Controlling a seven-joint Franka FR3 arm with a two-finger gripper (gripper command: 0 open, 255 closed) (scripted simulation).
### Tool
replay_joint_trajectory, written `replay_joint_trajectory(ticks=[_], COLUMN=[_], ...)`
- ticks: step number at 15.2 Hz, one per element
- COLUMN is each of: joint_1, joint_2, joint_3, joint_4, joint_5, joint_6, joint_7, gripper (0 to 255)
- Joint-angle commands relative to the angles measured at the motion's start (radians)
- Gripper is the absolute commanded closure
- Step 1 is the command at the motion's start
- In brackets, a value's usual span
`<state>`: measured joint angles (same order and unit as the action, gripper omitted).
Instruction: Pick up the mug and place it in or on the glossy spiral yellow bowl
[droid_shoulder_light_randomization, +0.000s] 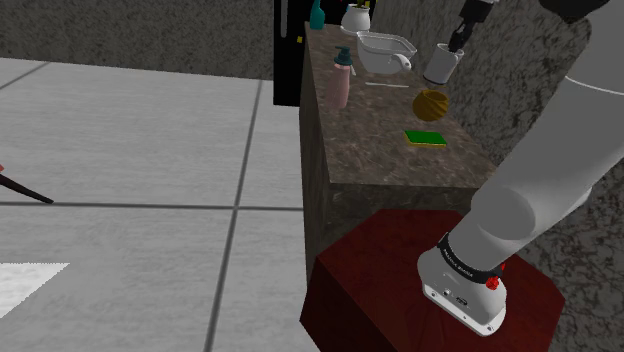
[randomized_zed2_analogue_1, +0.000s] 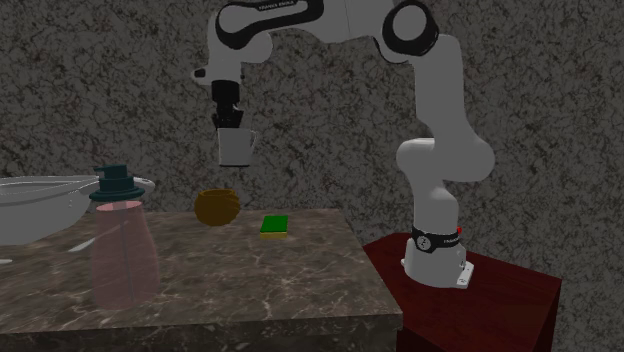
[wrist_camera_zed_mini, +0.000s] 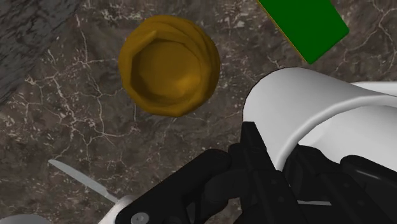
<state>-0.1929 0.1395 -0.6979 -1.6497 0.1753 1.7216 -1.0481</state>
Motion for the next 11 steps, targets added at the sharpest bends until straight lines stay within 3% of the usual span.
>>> replay_joint_trajectory(ticks=[1,5,6,11], joint_1=[-0.054,-0.197,-0.264,-0.242], joint_2=[0.101,0.291,0.369,0.354], joint_3=[-0.017,-0.012,-0.004,0.001], joint_4=[0.112,0.361,0.478,0.386], joint_5=[0.065,0.177,0.220,0.210], joint_6=[-0.043,-0.147,-0.197,-0.121], joint_7=[-0.068,-0.156,-0.178,-0.186], gripper=[255,255,255,255])
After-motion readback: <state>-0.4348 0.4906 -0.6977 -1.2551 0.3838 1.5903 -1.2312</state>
